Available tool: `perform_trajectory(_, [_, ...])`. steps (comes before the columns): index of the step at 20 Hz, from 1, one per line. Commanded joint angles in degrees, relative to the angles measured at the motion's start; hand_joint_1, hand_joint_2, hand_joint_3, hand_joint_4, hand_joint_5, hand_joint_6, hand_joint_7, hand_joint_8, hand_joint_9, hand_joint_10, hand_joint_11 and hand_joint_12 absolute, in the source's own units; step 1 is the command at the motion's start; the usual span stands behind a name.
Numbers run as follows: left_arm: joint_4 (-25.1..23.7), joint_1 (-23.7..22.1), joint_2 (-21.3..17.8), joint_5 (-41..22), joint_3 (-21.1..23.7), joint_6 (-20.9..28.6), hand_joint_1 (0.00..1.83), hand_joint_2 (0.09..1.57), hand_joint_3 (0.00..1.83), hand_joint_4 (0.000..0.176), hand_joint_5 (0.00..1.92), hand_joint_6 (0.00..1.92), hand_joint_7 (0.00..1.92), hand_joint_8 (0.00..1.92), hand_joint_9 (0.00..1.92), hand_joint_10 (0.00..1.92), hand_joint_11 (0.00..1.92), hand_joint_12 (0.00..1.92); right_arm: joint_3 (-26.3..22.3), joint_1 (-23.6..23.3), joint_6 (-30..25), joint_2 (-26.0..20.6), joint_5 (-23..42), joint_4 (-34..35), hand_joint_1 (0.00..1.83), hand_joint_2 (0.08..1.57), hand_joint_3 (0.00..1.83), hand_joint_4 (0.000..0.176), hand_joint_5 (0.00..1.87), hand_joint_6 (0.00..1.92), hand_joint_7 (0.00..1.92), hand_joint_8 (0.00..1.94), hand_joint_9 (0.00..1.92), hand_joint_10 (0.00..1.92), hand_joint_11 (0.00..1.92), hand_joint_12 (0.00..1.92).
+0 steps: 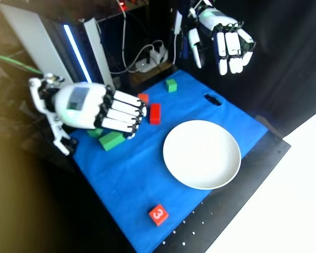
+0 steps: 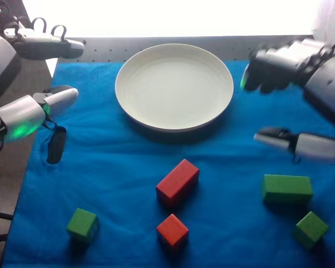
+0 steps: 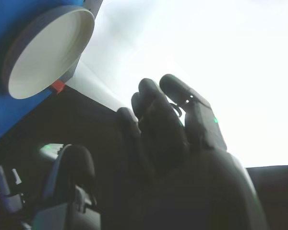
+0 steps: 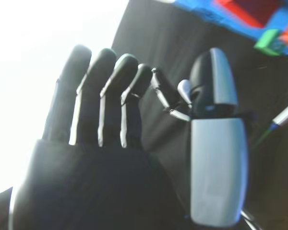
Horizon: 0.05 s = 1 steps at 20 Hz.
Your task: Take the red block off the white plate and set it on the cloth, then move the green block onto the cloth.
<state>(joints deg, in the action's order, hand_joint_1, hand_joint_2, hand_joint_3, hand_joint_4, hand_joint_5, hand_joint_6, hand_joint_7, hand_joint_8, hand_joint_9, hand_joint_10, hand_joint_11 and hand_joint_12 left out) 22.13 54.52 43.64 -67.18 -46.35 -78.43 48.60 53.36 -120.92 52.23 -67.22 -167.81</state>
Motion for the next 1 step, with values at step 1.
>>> perform_trajectory(1, [-1.4, -0.5, -0.6, -8.5, 0.1, 0.1, 0.57, 1.22, 0.00, 0.051, 0.69, 0.01, 0.64, 0.01, 0.58, 0.01, 0.03, 1.16, 0.3, -0.7, -0.2, -0.9, -11.5, -0.3, 1.03, 1.02, 0.04, 0.000, 0.37, 1.26, 0.56, 1.22, 0.59, 1.36, 0.58, 1.67])
